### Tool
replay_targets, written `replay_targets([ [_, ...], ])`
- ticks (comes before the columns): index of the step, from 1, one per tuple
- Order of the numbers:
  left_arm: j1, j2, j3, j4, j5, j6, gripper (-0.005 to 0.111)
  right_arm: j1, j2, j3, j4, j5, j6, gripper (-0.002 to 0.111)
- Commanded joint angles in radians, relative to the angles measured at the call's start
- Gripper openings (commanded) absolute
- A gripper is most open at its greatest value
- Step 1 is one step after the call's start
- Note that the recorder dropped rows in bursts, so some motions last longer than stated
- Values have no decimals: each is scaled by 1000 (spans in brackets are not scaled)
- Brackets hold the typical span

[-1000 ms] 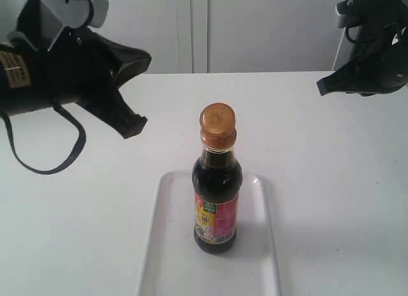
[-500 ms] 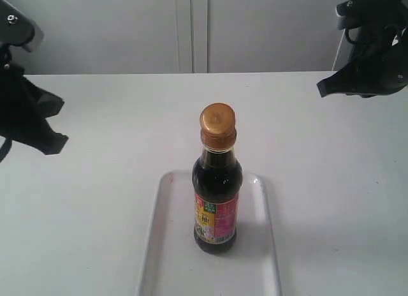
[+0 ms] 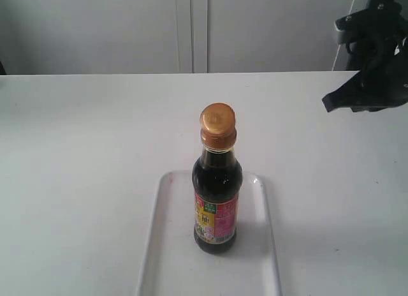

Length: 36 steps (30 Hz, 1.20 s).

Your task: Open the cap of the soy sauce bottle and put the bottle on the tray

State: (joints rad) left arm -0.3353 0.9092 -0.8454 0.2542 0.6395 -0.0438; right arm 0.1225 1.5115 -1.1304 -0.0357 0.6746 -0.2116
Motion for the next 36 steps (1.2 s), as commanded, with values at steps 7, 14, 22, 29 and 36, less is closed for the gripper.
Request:
replay_targets([
  [7,4,-194,46,-10,145,-62,0,-45,-89,8,-42,208,10,0],
  [14,4,-351,162,-8,32,-98,0,-45,-249,162,-40,-23,30,0],
  [22,4,-496,276,-8,-120,-147,0,-45,-439,305,-40,-226,66,0],
  [29,4,-573,304,-10,-102,-166,0,-45,-581,387,-9,-305,66,0],
  [36,4,-601,311,-22,-63,-166,0,-45,-702,435,10,-320,66,0],
])
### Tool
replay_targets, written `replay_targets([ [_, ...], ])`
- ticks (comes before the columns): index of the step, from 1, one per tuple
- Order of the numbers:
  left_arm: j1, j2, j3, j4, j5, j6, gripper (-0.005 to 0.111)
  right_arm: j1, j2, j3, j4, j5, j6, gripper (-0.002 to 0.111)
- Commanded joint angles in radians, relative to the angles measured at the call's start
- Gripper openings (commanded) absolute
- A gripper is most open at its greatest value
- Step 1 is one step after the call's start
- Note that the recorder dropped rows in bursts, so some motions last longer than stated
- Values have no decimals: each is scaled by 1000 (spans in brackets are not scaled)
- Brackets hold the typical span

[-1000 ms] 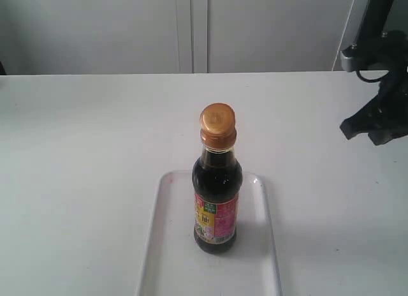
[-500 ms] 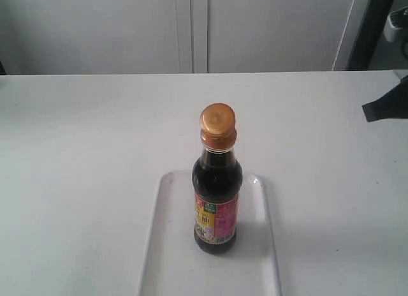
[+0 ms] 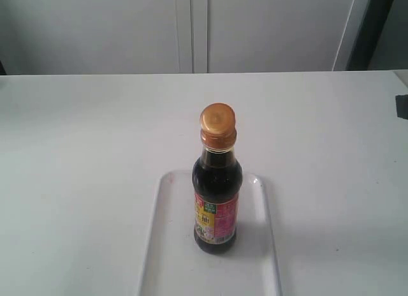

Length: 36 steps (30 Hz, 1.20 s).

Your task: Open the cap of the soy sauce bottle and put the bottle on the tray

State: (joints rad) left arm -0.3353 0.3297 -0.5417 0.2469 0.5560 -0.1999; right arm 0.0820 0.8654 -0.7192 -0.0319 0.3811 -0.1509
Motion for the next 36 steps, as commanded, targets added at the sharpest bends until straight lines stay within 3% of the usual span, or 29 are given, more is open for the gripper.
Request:
replay_targets([
  [1,4,-29,7,-15,20,-10,0,-4,-65,29,7,-28,5,0],
  [32,-16,-38,7,-30,35,-2,0,-4,-96,35,9,-31,10,0],
  [36,-14,-38,7,-86,14,113,0,-4,-96,35,9,-31,10,0],
])
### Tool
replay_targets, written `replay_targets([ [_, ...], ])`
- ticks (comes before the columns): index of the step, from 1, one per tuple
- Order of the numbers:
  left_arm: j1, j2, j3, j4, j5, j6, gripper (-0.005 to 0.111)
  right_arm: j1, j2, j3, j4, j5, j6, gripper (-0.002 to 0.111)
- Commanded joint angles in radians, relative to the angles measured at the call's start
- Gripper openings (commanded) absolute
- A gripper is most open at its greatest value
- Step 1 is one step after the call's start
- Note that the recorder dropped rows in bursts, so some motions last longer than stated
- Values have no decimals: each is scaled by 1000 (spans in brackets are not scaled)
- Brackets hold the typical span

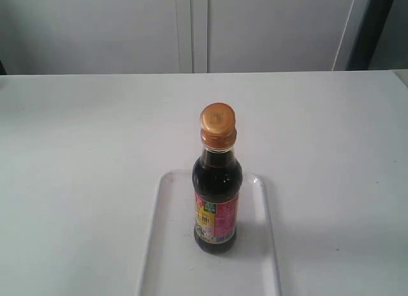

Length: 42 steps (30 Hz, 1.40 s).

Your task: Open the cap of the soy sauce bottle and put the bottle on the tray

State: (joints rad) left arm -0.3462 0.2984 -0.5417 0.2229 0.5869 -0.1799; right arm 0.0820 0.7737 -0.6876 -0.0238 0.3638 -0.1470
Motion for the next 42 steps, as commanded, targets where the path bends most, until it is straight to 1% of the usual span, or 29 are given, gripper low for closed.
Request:
replay_targets([
  [1,1,-7,7,-91,-32,141,0,-4,-5,4,1,-13,6,0],
  [3,16,-7,7,-143,-60,223,0,-4,-5,4,1,-13,6,0],
  [5,44,-7,7,-173,-87,269,0,-4,-5,4,1,-13,6,0],
  [9,116,-7,33,-181,-144,270,0,-4,-5,4,1,-13,6,0],
  [13,177,-23,104,-186,-252,260,0,-4,-5,4,1,-13,6,0],
  [16,207,-48,152,-186,-290,236,0,-4,-5,4,1,-13,6,0],
  [19,225,-62,186,-186,-292,225,0,-4,-5,4,1,-13,6,0],
  [26,245,-71,247,-186,-337,198,0,-4,-5,4,1,-13,6,0],
  [42,245,-279,374,-147,-322,138,0,-4,-5,4,1,-13,6,0],
])
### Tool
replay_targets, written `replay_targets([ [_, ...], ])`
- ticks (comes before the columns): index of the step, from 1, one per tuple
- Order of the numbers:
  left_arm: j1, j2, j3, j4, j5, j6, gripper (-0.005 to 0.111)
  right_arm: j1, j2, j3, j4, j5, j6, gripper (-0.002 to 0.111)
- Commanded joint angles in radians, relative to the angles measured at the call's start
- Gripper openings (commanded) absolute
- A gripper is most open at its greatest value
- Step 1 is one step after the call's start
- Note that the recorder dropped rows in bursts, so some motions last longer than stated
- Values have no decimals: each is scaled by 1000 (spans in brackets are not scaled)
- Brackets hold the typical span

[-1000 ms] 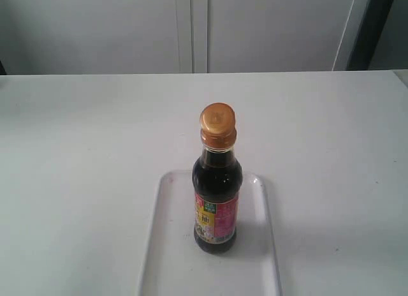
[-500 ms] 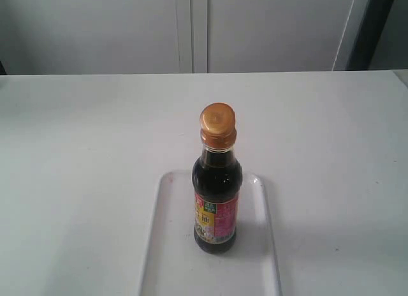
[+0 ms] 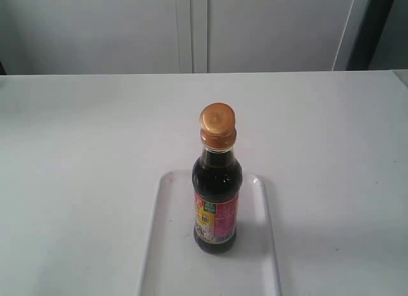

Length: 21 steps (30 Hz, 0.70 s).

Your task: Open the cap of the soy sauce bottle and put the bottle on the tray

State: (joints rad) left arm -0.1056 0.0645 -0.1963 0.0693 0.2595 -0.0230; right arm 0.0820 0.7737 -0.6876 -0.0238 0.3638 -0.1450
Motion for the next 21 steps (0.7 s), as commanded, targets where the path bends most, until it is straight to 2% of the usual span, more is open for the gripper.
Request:
replay_targets([
  [1,4,-57,34,7,8,-19,0,-4,-5,4,1,-13,4,0],
  [6,11,-64,73,9,26,-19,0,-4,-5,4,1,-13,4,0],
  [14,84,-64,128,-1,25,-19,0,-4,-5,4,1,-15,4,0],
  [21,93,-64,196,-13,18,-19,0,-4,-5,4,1,-14,4,0],
])
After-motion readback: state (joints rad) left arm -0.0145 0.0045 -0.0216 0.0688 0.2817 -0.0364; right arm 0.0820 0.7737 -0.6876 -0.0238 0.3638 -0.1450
